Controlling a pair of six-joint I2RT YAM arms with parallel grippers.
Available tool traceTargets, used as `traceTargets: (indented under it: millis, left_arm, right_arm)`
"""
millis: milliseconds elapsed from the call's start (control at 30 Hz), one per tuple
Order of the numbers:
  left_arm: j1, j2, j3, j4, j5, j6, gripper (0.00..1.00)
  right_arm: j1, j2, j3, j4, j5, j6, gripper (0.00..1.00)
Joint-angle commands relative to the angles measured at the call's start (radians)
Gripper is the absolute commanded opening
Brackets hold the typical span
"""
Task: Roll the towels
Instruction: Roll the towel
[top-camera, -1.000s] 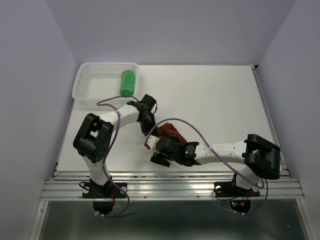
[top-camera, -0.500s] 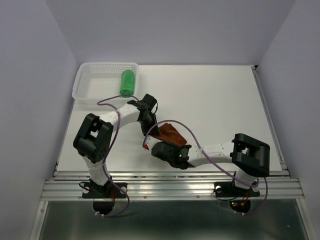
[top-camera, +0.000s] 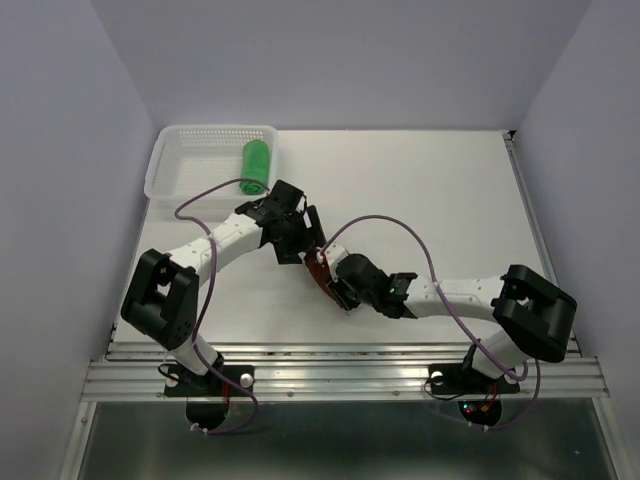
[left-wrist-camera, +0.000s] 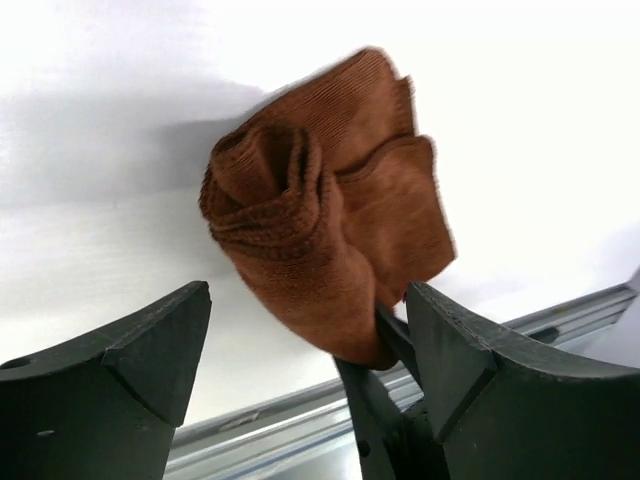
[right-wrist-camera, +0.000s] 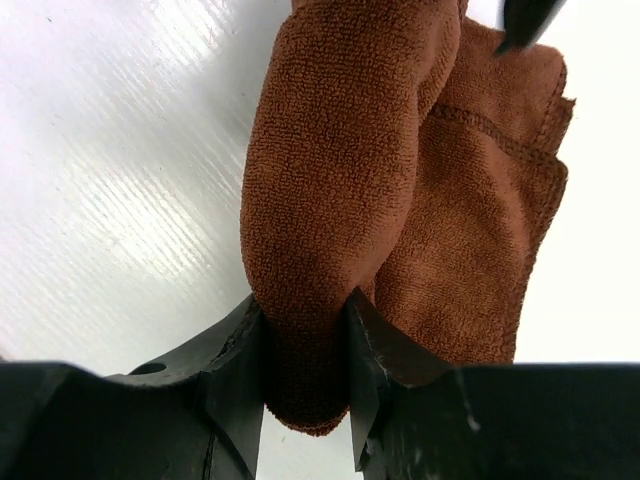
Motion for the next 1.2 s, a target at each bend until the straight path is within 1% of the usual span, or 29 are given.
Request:
traceTargets:
  millis: [0, 33, 67, 100, 133, 167, 200, 267, 300, 467, 500, 533, 567, 633, 667, 733, 767, 800, 833, 900, 933, 1000, 1033, 1100, 1167]
  left_arm:
    - [0.018, -0.066, -0.041, 0.116, -0.012, -0.057, 0.9]
    - [0.018, -0.074, -0.056, 0.156, -0.01, -0.063, 0.91]
    - [0.018, -0.094, -0.087, 0.238, 0.026, -0.077, 0.98]
    - [0.018, -0.094, -0.087, 0.239, 0.027, -0.077, 0.98]
    - [0.018, -0.091, -0.092, 0.253, 0.042, -0.071, 0.98]
    - [0.018, -0.09, -0.098, 0.252, 0.044, -0.068, 0.98]
    - [0.018, -0.089, -0.104, 0.256, 0.044, -0.065, 0.98]
    - [0.016, -0.094, -0.122, 0.259, 0.045, -0.059, 0.98]
    - [0.016, -0.105, -0.131, 0.273, 0.045, -0.057, 0.99]
    - [0.016, -0.16, -0.185, 0.316, 0.053, -0.068, 0.99]
    - [0.014, -0.166, -0.191, 0.331, 0.053, -0.068, 0.99]
    - [0.016, -0.168, -0.197, 0.337, 0.057, -0.071, 0.99]
    - [0.014, -0.169, -0.21, 0.347, 0.073, -0.071, 0.99]
    - [0.007, -0.165, -0.216, 0.373, 0.09, -0.076, 0.99]
    - [0.002, -0.16, -0.222, 0.382, 0.1, -0.074, 0.99]
    - [-0.019, -0.145, -0.227, 0.408, 0.105, -0.085, 0.99]
    - [-0.025, -0.137, -0.23, 0.42, 0.117, -0.088, 0.99]
    - [-0.031, -0.122, -0.231, 0.431, 0.122, -0.095, 0.99]
    - [-0.042, -0.113, -0.231, 0.449, 0.135, -0.109, 0.99]
    - [-0.051, -0.085, -0.23, 0.46, 0.142, -0.122, 0.99]
    - [-0.062, -0.077, -0.23, 0.46, 0.146, -0.128, 0.99]
    - [-0.07, -0.054, -0.225, 0.477, 0.146, -0.134, 0.99]
    - [-0.077, -0.048, -0.225, 0.485, 0.148, -0.137, 0.99]
    - [-0.087, -0.036, -0.228, 0.492, 0.14, -0.149, 0.99]
    - [-0.096, -0.024, -0.227, 0.497, 0.13, -0.16, 0.99]
  right_arm:
    - [-0.061, -0.043, -0.052, 0.113, -0.233, 0.096, 0.11]
    - [-0.102, -0.053, -0.083, 0.155, -0.306, 0.13, 0.11]
    - [-0.197, -0.059, -0.133, 0.241, -0.459, 0.209, 0.12]
    - [-0.198, -0.057, -0.134, 0.242, -0.461, 0.21, 0.12]
    - [-0.224, -0.057, -0.141, 0.277, -0.535, 0.254, 0.12]
    - [-0.271, -0.057, -0.155, 0.295, -0.568, 0.277, 0.11]
    - [-0.294, -0.054, -0.16, 0.309, -0.635, 0.294, 0.11]
    - [-0.353, -0.051, -0.166, 0.338, -0.68, 0.345, 0.12]
    - [-0.371, -0.048, -0.171, 0.347, -0.736, 0.368, 0.12]
    - [-0.471, -0.013, -0.201, 0.432, -0.839, 0.466, 0.12]
    - [-0.503, -0.004, -0.216, 0.467, -0.87, 0.492, 0.12]
    - [-0.523, 0.006, -0.249, 0.507, -0.925, 0.561, 0.12]
    - [-0.54, 0.031, -0.269, 0.615, -0.965, 0.598, 0.12]
    - [-0.579, 0.062, -0.296, 0.703, -1.022, 0.706, 0.12]
    - [-0.59, 0.079, -0.306, 0.744, -1.033, 0.728, 0.12]
    - [-0.61, 0.127, -0.306, 0.749, -1.049, 0.779, 0.12]
    - [-0.629, 0.142, -0.322, 0.813, -1.06, 0.805, 0.12]
    - [-0.638, 0.157, -0.33, 0.843, -1.071, 0.836, 0.12]
    - [-0.638, 0.186, -0.341, 0.93, -1.098, 0.894, 0.13]
    - [-0.661, 0.233, -0.375, 1.01, -1.111, 0.957, 0.14]
    - [-0.675, 0.248, -0.387, 1.1, -1.125, 1.018, 0.15]
    - [-0.705, 0.283, -0.426, 1.197, -1.129, 1.099, 0.15]
    - [-0.715, 0.329, -0.445, 1.357, -1.136, 1.198, 0.14]
    - [-0.727, 0.369, -0.48, 1.494, -1.134, 1.309, 0.14]
    - [-0.727, 0.412, -0.488, 1.582, -1.128, 1.336, 0.14]
